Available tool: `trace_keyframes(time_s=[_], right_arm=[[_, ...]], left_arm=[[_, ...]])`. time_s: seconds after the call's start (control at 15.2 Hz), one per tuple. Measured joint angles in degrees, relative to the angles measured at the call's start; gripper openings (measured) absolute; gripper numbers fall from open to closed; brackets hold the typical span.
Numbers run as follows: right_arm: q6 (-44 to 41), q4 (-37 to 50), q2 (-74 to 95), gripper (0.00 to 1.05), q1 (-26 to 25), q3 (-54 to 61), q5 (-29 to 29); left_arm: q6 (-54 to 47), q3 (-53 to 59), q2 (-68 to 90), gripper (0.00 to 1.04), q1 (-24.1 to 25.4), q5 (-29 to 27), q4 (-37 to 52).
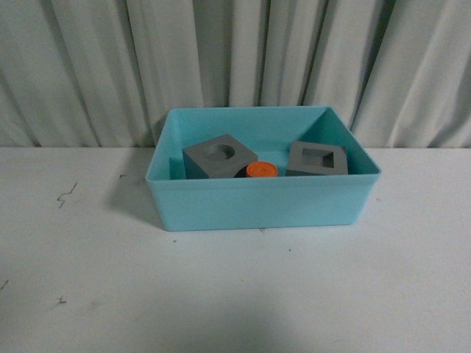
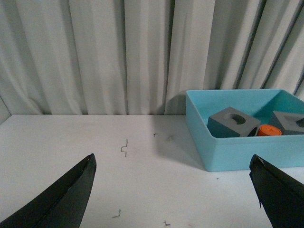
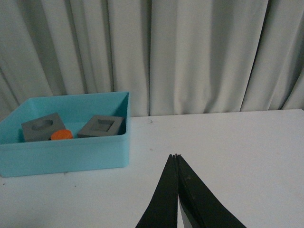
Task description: Place gray and orange parts in blue box
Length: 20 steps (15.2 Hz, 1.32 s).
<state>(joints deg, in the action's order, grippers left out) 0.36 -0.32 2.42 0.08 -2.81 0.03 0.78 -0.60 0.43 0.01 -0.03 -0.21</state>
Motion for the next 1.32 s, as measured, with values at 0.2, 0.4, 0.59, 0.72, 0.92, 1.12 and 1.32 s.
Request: trace_keyframes(time_s=[0.2, 0.4, 0.59, 0.72, 0.92, 1.12, 1.32], right_arm=[[-0.02, -0.09, -1.73, 0.02, -0.09, 2.12, 0.04], [0.0, 0.07, -2.19, 0.02, -0.09, 2.12, 0.0], [0.0, 0.07, -2.19, 0.02, -0.09, 2.12, 0.0], [-0.02, 0.07, -2.19, 0.24, -0.09, 2.12, 0.0], [-0.04, 0.07, -2.19, 0.6, -0.09, 2.12, 0.0], [-0.02, 0.07, -2.19, 0.98, -0.09, 2.12, 0.0], [-0.02, 0.07, -2.19, 0.98, -0.09, 2.12, 0.0]], left_arm=[[-0.02, 0.0, 0.0, 0.98, 0.02, 0.07, 0.07], [0.0, 0.0, 0.0, 0.98, 0.02, -0.02, 0.0], [0.0, 0.0, 0.0, 0.98, 0.02, 0.0, 0.0], [0.0, 0.0, 0.0, 0.98, 0.02, 0.0, 0.0], [0.0, 0.0, 0.0, 0.98, 0.02, 0.0, 0.0], [0.0, 0.0, 0.0, 0.98, 0.02, 0.0, 0.0], [0.0, 0.0, 0.0, 0.98, 0.02, 0.0, 0.0]])
